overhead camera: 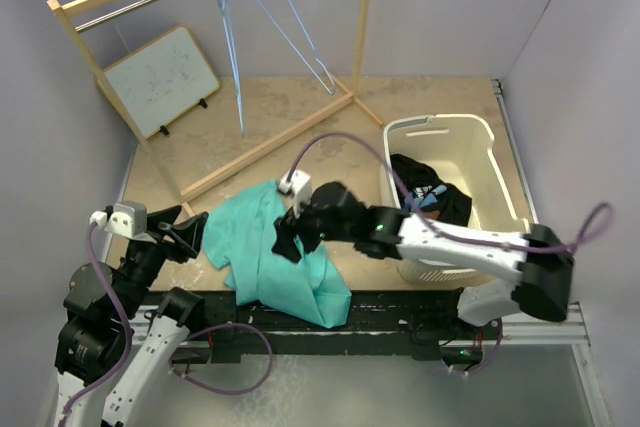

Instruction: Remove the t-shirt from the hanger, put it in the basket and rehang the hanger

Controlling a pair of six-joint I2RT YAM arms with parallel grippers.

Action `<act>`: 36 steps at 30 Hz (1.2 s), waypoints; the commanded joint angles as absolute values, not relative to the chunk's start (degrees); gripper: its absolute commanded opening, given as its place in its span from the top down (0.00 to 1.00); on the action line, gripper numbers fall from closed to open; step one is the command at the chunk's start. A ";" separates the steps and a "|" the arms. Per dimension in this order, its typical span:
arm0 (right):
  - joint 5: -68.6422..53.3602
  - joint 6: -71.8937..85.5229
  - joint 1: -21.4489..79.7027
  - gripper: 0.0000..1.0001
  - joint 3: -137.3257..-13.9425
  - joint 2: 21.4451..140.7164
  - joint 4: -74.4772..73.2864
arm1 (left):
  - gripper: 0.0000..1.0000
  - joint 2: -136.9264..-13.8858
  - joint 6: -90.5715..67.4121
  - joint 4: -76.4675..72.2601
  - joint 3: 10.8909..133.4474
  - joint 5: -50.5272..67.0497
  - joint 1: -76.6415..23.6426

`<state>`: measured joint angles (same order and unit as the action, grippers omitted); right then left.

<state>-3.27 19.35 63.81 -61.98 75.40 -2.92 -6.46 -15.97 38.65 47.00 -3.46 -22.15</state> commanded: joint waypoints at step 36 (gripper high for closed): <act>14.51 33.45 56.63 1.00 -58.18 78.56 -4.31 | 0.37 -7.55 -17.65 37.03 47.01 -5.67 -22.12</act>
